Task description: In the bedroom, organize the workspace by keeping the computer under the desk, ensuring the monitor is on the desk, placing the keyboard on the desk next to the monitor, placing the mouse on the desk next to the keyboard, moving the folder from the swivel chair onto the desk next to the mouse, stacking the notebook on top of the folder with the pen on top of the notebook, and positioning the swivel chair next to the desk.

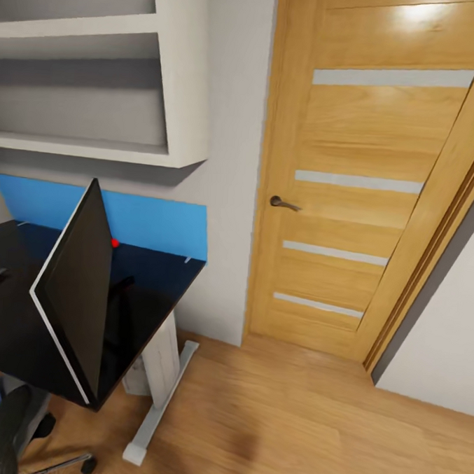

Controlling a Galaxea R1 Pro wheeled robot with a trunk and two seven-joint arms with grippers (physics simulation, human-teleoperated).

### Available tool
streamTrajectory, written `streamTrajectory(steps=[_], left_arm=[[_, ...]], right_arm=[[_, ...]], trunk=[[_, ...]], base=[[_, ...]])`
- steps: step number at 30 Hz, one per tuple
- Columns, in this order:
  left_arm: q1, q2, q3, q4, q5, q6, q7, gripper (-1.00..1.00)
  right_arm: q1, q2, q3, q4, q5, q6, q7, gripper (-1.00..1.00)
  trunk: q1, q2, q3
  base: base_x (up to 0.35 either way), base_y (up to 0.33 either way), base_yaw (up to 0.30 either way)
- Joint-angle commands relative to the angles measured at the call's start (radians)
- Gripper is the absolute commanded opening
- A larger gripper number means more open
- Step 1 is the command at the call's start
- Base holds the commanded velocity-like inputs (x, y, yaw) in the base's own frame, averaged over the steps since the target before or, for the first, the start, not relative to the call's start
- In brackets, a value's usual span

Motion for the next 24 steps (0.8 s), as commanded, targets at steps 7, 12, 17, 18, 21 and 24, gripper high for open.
streamTrajectory(steps=[7,12,17,18,21,24], left_arm=[[0.000,0.000,0.011,0.001,-0.002,0.001,-0.005,1.00],[0.000,0.006,0.011,0.008,-0.004,0.000,-0.005,1.00],[0.000,0.011,0.011,0.009,-0.004,0.002,-0.004,1.00],[-0.001,0.012,0.011,0.009,-0.004,0.002,-0.004,1.00],[0.000,0.012,0.012,0.009,-0.004,0.002,-0.005,1.00],[-0.001,0.012,0.012,0.009,-0.004,0.002,-0.005,1.00]], right_arm=[[0.000,0.000,-0.001,0.001,0.001,-0.003,0.003,1.00],[-0.001,0.000,0.000,0.002,0.001,-0.002,0.003,1.00],[-0.001,0.000,0.000,0.002,0.001,-0.001,0.003,1.00],[0.000,0.000,0.000,0.002,0.001,-0.001,0.003,1.00],[-0.001,0.000,0.001,0.002,0.001,-0.001,0.003,1.00],[-0.001,0.000,0.001,0.002,0.001,-0.001,0.003,1.00]], trunk=[[0.000,-0.001,-0.001],[0.000,-0.001,-0.001],[0.000,-0.001,-0.001],[0.000,-0.001,-0.001],[0.000,-0.001,-0.001],[0.000,-0.001,-0.001]], base=[[0.000,0.000,0.290],[0.000,0.000,0.289],[0.000,0.000,0.289],[0.000,0.000,0.289],[0.000,-0.002,0.289],[0.000,-0.086,0.289]])
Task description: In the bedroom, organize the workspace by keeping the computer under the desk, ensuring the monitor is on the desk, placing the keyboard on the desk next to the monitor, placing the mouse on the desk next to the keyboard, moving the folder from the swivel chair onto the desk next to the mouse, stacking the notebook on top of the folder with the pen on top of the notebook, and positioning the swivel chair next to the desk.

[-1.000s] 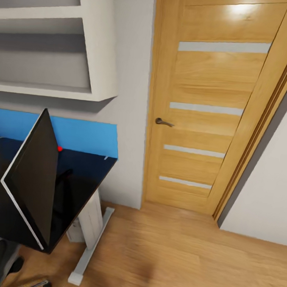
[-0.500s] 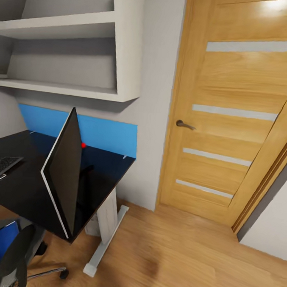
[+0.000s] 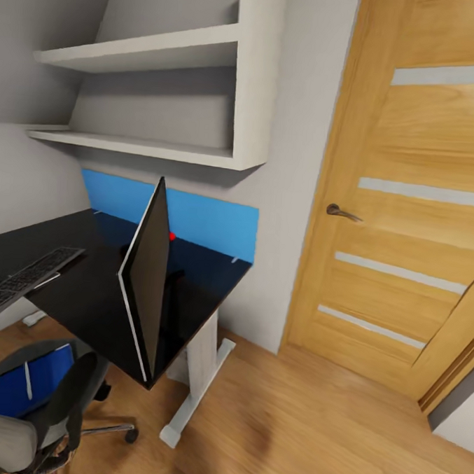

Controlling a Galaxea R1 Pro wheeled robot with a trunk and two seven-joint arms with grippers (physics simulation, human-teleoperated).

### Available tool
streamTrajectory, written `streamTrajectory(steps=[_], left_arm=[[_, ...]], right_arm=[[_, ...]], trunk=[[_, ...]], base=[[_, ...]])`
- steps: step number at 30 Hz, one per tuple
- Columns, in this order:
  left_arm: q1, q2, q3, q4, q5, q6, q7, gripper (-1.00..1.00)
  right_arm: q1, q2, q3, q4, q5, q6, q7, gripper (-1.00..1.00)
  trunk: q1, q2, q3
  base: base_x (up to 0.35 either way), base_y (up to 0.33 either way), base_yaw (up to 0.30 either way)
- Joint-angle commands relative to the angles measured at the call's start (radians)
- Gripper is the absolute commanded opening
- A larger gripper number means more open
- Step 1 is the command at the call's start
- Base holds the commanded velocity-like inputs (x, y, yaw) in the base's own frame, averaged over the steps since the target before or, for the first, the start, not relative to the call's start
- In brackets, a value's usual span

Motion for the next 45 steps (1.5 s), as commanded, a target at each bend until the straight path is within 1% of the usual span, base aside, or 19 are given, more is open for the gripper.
streamTrajectory(steps=[1,12,16,45], left_arm=[[0.000,0.000,0.004,0.000,-0.002,-0.002,-0.001,1.00],[0.000,0.000,0.004,0.000,-0.002,-0.002,-0.001,1.00],[0.000,0.000,0.004,0.000,-0.002,-0.002,-0.001,1.00],[0.000,0.000,0.004,0.000,-0.002,0.001,0.000,1.00]], right_arm=[[0.000,0.000,-0.001,0.001,0.000,-0.003,0.003,1.00],[0.000,0.000,-0.001,0.001,0.000,-0.003,0.003,1.00],[0.000,0.000,-0.001,0.001,0.000,-0.003,0.003,1.00],[0.000,0.000,0.001,0.001,0.000,-0.003,0.003,1.00]], trunk=[[0.000,-0.001,-0.001],[0.000,-0.001,-0.001],[0.000,-0.001,-0.001],[0.000,-0.001,-0.001]], base=[[0.000,-0.186,0.289],[0.000,-0.291,0.289],[0.000,-0.170,0.289],[0.000,-0.009,0.289]])
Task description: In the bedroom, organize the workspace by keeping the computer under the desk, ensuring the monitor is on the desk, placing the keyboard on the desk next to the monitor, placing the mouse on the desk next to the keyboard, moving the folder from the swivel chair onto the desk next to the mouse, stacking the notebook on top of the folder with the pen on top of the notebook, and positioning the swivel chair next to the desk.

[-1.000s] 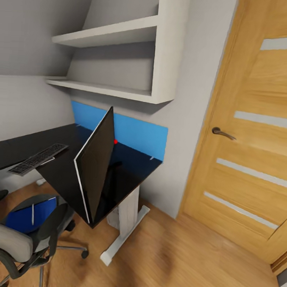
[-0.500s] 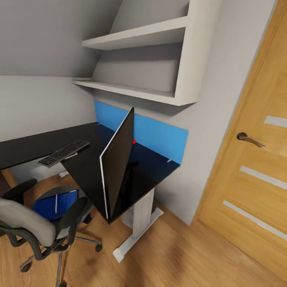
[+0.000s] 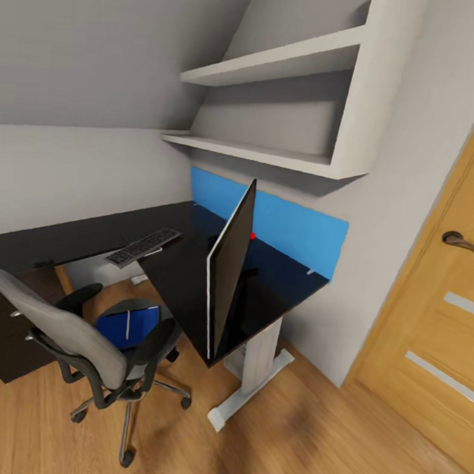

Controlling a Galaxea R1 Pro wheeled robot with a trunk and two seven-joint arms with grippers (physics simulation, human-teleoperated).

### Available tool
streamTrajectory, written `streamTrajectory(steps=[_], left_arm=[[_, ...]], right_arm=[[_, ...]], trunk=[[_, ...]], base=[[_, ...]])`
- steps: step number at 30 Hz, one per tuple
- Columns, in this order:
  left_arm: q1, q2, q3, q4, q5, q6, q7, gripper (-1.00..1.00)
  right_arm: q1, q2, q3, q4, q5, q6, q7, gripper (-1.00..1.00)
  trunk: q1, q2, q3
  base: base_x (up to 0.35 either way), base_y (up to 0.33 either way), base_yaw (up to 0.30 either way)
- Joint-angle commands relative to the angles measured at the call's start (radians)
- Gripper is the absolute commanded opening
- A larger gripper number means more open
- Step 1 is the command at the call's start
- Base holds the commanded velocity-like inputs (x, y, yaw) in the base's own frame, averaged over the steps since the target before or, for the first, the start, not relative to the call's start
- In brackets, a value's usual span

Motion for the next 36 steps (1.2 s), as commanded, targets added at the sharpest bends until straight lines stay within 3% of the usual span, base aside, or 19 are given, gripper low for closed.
streamTrajectory(steps=[1,36], left_arm=[[0.000,0.000,0.004,0.000,-0.001,-0.002,-0.001,1.00],[0.000,-0.003,0.004,0.000,-0.001,-0.001,-0.001,1.00]], right_arm=[[0.000,0.000,-0.001,0.000,0.000,-0.003,0.003,1.00],[-0.001,0.000,-0.002,0.000,0.001,-0.037,0.003,1.00]], trunk=[[0.000,-0.001,-0.001],[0.000,-0.001,-0.001]], base=[[0.000,0.000,0.289],[0.000,0.000,0.289]])
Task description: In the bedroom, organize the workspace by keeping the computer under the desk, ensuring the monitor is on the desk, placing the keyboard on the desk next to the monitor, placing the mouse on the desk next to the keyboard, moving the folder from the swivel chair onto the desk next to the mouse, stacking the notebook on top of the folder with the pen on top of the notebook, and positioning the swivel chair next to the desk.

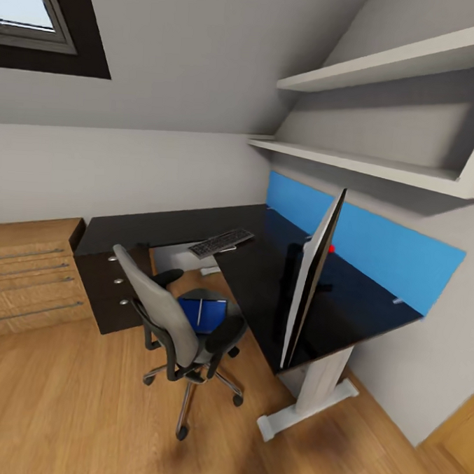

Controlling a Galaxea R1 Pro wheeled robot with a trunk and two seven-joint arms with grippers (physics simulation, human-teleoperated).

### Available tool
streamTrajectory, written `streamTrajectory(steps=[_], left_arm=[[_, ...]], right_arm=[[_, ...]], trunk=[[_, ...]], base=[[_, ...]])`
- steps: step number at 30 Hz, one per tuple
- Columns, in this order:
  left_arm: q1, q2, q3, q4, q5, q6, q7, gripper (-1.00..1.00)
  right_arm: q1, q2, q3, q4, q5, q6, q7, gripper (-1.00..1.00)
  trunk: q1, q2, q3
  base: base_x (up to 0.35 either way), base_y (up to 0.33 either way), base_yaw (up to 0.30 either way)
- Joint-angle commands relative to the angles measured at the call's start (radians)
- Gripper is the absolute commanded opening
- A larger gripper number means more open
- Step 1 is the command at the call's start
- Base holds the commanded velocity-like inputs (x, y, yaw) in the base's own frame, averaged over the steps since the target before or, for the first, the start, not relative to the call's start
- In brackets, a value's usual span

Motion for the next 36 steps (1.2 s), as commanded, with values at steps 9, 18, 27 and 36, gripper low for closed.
streamTrajectory(steps=[9,18,27,36], left_arm=[[0.000,-0.001,0.004,0.000,-0.001,-0.003,0.000,1.00],[-0.001,-0.001,0.004,0.000,-0.001,-0.003,0.000,1.00],[0.000,-0.001,0.003,0.000,-0.001,-0.003,-0.001,1.00],[-0.001,-0.001,0.003,0.000,-0.001,-0.003,-0.002,1.00]], right_arm=[[-0.001,0.000,0.002,0.002,0.000,-0.003,0.003,1.00],[-0.001,0.000,0.005,0.038,0.000,-0.003,0.003,1.00],[-0.001,0.000,0.005,0.042,0.000,-0.003,0.003,1.00],[-0.001,0.000,0.005,0.042,0.000,-0.003,0.003,1.00]], trunk=[[0.000,-0.001,-0.001],[0.000,-0.001,-0.001],[0.000,-0.001,-0.001],[0.000,-0.001,-0.003]], base=[[0.000,0.000,0.289],[0.000,0.000,0.289],[-0.016,0.000,0.289],[-0.038,0.000,0.289]])
